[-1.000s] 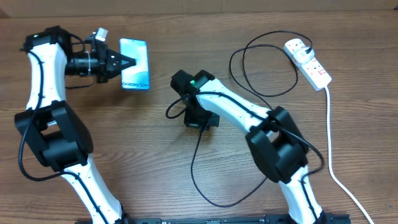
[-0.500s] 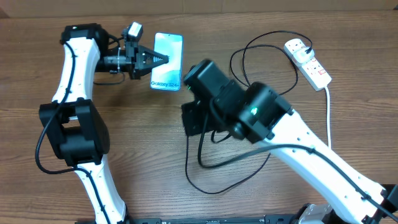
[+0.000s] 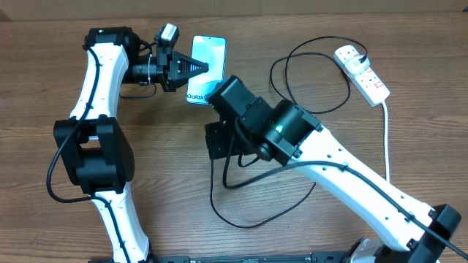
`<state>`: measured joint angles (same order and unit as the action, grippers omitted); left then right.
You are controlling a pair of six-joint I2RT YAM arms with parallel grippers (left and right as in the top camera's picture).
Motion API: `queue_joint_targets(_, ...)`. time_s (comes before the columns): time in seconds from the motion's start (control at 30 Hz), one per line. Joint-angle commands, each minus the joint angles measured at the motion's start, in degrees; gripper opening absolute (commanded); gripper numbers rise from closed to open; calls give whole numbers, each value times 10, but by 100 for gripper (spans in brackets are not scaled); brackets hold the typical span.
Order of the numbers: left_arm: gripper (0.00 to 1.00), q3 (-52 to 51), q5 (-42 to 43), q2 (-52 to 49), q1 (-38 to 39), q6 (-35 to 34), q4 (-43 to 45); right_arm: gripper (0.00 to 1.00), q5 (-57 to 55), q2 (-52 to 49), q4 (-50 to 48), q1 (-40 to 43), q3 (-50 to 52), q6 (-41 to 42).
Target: Plug charger to phone and switch on socket
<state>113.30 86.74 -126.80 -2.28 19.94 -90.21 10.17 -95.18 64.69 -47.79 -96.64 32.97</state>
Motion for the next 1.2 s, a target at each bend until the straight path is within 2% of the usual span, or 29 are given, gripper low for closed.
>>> queue_joint_targets(0.0, 4, 17, 39, 10, 0, 10, 1, 4, 30, 0, -27, 27, 27, 29)
queue_joint_targets(0.3, 4, 17, 39, 10, 0, 10, 1, 4, 149, 0, -136, 57, 53, 16)
queue_joint_targets(1.17, 4, 17, 39, 10, 1, 2, -2, 4, 113, -18, -166, 61, 67, 74)
